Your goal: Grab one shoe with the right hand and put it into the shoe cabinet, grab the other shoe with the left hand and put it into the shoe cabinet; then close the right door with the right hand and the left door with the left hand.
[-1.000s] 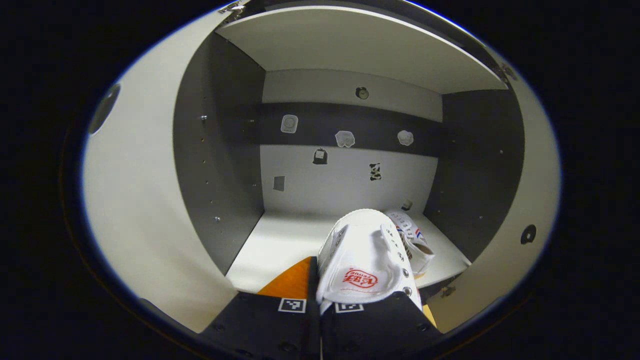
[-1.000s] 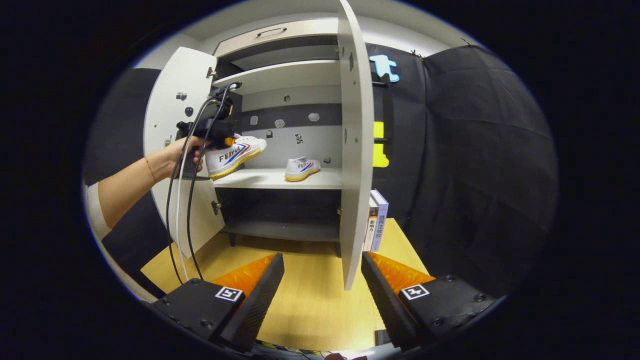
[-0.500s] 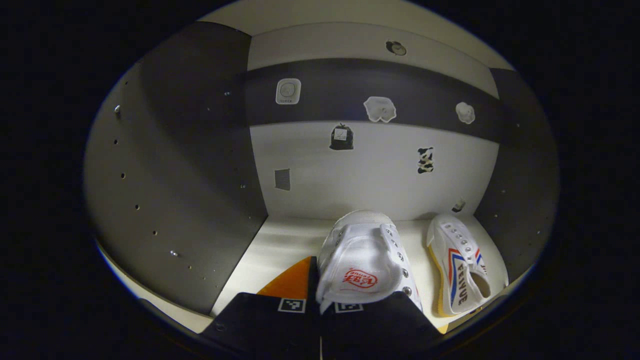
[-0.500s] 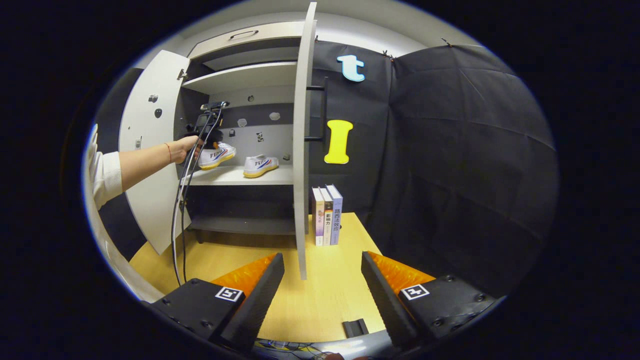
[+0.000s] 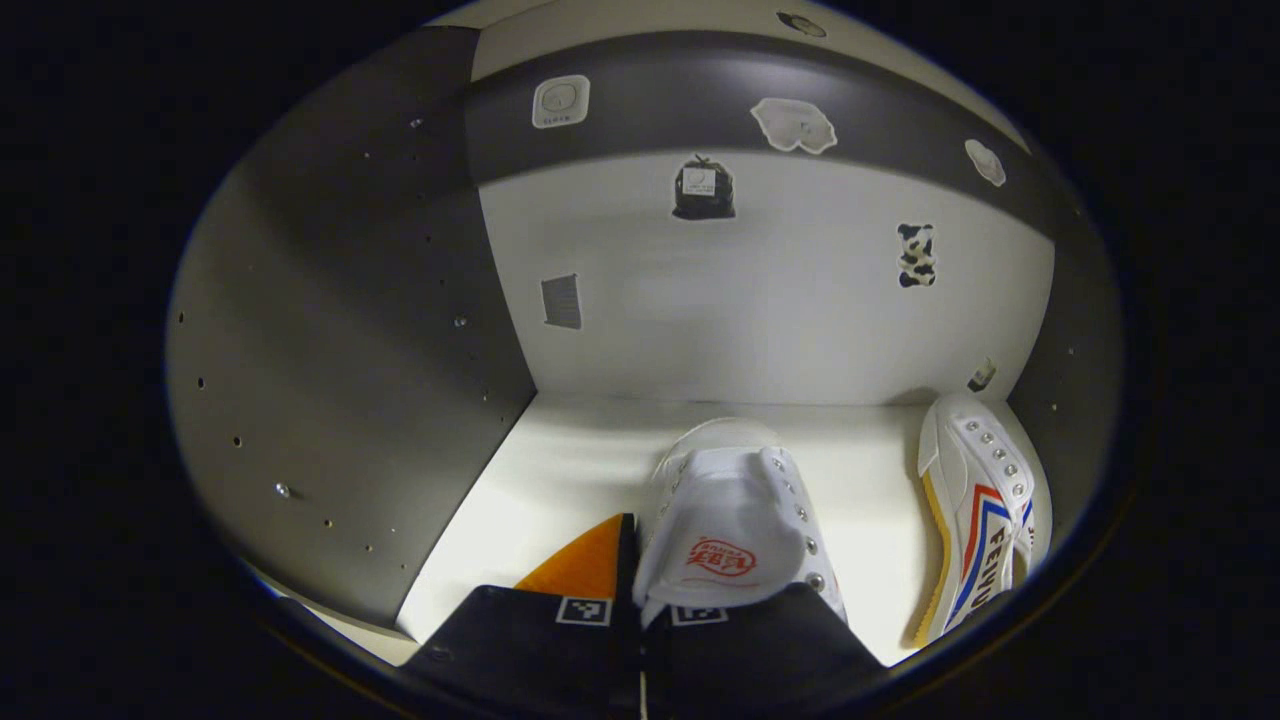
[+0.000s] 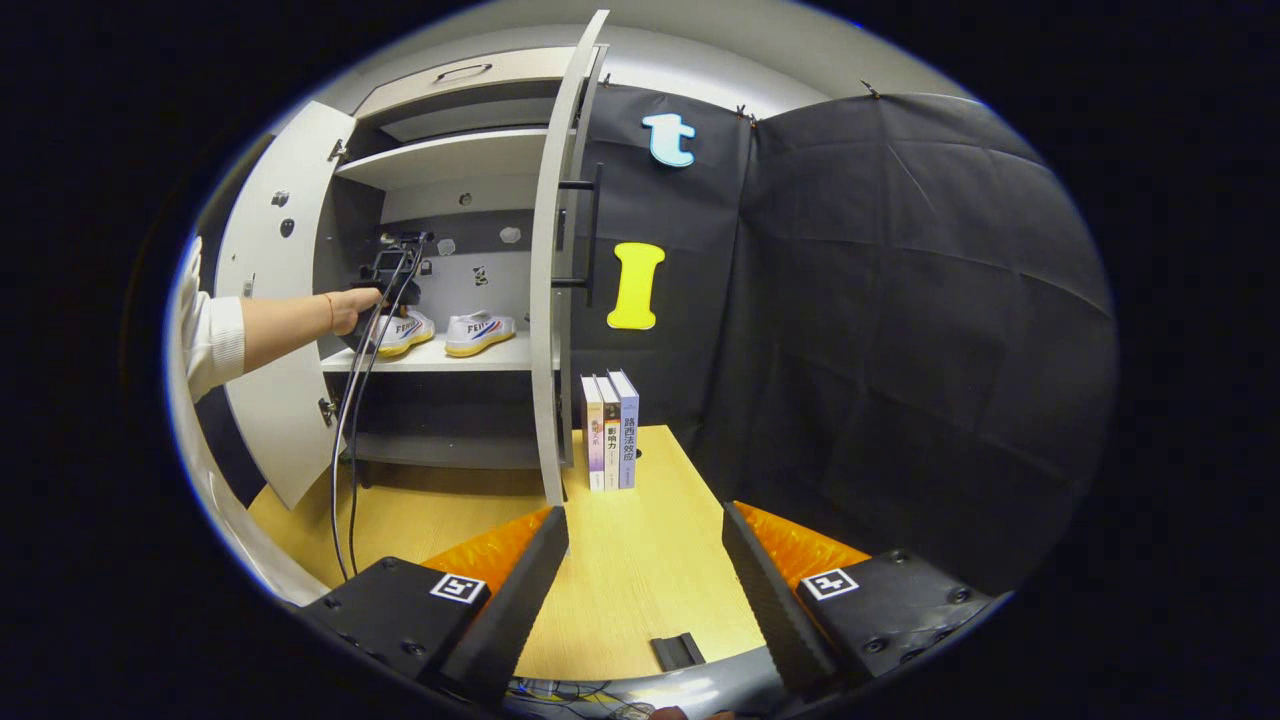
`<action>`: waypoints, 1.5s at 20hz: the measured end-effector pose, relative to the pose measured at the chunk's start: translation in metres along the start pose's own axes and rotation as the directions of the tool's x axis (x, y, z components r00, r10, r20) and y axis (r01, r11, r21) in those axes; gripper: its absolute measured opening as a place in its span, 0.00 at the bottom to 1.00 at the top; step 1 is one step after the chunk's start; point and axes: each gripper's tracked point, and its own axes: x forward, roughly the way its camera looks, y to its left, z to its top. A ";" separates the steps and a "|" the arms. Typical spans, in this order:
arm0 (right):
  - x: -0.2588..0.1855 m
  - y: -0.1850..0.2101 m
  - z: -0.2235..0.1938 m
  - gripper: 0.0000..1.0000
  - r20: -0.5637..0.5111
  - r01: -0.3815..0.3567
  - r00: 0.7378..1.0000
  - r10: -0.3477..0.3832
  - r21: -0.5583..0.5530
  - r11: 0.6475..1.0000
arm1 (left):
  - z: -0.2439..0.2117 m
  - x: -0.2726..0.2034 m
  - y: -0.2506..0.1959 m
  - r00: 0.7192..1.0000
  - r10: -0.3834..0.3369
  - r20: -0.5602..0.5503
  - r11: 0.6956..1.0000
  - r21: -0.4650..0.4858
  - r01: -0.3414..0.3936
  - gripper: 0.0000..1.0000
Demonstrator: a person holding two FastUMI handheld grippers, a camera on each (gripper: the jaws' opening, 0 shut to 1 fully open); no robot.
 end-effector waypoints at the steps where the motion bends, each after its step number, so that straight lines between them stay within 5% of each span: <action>1: 0.001 0.002 0.000 0.99 -0.001 -0.003 1.000 0.003 -0.001 1.000 | -0.004 -0.002 0.001 1.000 0.003 -0.013 1.000 0.003 -0.002 0.07; 6: 0.000 0.005 -0.001 0.98 0.008 -0.017 1.000 0.017 -0.006 1.000 | -0.008 -0.005 0.002 1.000 0.005 -0.014 0.996 0.085 -0.004 0.10; 11: -0.001 0.002 -0.002 0.98 0.010 -0.026 1.000 0.026 0.020 0.999 | -0.016 -0.025 0.010 1.000 0.022 -0.016 0.998 0.055 -0.021 0.44; 12: -0.001 0.002 -0.001 0.98 0.012 -0.027 1.000 0.027 0.023 0.999 | -0.018 -0.029 0.011 1.000 0.017 -0.007 0.999 0.039 -0.017 0.59; 16: -0.005 0.002 -0.004 0.98 0.013 -0.036 0.999 0.036 0.032 0.999 | -0.024 -0.050 0.017 1.000 -0.001 0.013 1.000 -0.014 0.001 0.78; 23: -0.009 0.003 0.000 0.99 0.024 -0.083 0.996 0.082 0.047 0.995 | -0.020 -0.113 0.015 0.987 -0.040 0.153 0.999 0.004 0.040 0.82; 30: 0.036 -0.002 0.049 0.98 0.043 -0.093 0.995 0.089 0.118 0.989 | -0.005 -0.229 0.006 0.922 -0.118 0.368 0.991 -0.008 0.130 0.87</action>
